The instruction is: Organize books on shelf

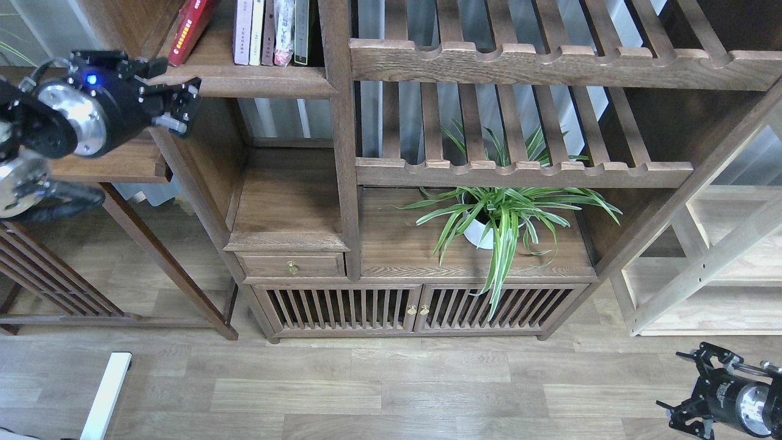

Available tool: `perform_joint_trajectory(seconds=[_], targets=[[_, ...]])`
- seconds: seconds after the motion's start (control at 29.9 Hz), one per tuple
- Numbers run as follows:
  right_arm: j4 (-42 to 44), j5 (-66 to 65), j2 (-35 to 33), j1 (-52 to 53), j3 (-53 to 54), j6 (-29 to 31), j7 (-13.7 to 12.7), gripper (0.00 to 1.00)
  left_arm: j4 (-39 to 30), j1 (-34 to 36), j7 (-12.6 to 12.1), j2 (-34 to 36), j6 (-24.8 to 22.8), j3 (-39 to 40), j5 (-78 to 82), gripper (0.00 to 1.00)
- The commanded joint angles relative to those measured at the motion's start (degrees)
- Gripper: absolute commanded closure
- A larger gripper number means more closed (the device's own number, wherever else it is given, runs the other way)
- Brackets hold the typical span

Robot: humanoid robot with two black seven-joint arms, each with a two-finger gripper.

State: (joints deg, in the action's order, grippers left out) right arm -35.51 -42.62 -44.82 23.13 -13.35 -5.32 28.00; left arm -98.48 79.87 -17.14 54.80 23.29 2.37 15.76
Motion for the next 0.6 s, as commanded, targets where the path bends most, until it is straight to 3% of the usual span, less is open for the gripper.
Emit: perform_joint_trajectory(seconds=[0.0,0.37,0.57], targets=[[0.0,0.0,0.1,-0.1,0.0,-0.1,0.0,0.01,-3.2,-2.4,0.3,2.5,-2.2,-0.8,0.1,0.53],[0.5,0.0,0.1,-0.8,0.1,-0.4,0.0,0.01,-3.2,-15.9,1.5,2.0,-3.4,-1.4,6.5,0.5],[0.7,0.2,0.4,-2.2,0.4,-1.0,0.0,0.01,-3.1,-28.3,4.5,1.1,-3.9,-1.4,10.5,0.48]])
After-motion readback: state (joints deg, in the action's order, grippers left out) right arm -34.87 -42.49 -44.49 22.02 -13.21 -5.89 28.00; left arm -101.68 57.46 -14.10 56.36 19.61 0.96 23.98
